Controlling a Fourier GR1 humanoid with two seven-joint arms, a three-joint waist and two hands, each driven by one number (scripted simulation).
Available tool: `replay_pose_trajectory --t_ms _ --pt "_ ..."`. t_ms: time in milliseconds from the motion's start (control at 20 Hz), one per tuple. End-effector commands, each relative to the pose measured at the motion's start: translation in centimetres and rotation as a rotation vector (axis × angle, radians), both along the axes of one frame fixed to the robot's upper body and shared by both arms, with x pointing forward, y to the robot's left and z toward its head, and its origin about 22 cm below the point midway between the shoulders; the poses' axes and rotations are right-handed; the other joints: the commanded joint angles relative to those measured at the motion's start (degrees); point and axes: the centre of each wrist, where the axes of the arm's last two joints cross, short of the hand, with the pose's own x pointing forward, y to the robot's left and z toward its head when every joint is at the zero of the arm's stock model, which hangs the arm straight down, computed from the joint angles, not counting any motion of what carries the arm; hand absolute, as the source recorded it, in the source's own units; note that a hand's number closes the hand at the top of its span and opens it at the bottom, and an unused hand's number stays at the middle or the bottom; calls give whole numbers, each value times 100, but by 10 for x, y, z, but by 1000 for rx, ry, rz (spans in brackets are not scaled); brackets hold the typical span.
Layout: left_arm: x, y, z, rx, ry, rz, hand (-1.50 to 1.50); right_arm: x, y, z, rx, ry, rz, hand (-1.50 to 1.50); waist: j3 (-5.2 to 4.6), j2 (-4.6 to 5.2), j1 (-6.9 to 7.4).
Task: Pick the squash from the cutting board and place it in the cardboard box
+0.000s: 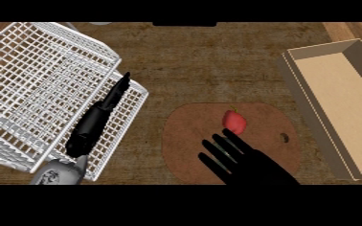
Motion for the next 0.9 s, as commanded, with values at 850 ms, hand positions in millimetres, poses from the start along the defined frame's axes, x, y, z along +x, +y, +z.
replay_pose_trajectory --t_ms 850 --pt "15 41 41 57 -92 45 0 30 19 -66 -46 -8 -41 -150 71 -31 39"
